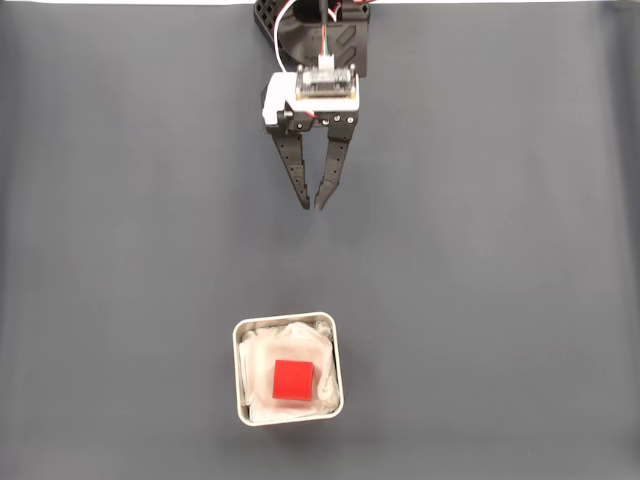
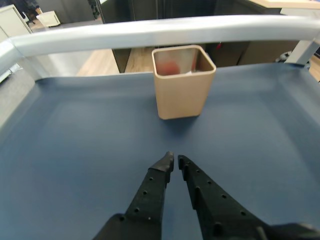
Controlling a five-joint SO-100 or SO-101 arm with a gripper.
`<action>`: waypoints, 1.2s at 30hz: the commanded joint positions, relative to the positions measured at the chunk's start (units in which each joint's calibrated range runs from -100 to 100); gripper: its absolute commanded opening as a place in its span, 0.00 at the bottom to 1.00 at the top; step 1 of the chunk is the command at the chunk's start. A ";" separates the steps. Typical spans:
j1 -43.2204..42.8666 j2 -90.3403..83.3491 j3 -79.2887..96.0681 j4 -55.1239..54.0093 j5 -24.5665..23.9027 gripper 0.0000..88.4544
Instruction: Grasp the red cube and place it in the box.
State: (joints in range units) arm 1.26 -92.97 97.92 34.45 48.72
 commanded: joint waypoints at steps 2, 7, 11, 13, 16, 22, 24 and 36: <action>-0.83 -6.95 1.90 12.27 -1.22 0.00; -1.05 -6.95 1.90 18.18 -2.49 0.00; -0.83 -6.95 1.90 25.47 -2.05 0.00; -0.83 -6.95 1.90 28.83 -1.76 0.00; -1.19 -6.95 1.90 33.34 -1.51 0.00; -1.19 -6.95 1.90 39.32 -1.47 0.00; -1.19 -6.95 1.90 41.04 -1.47 0.00; -1.05 -7.03 1.90 41.21 -0.93 0.00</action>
State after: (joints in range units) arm 0.52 -100.00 99.37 74.30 47.35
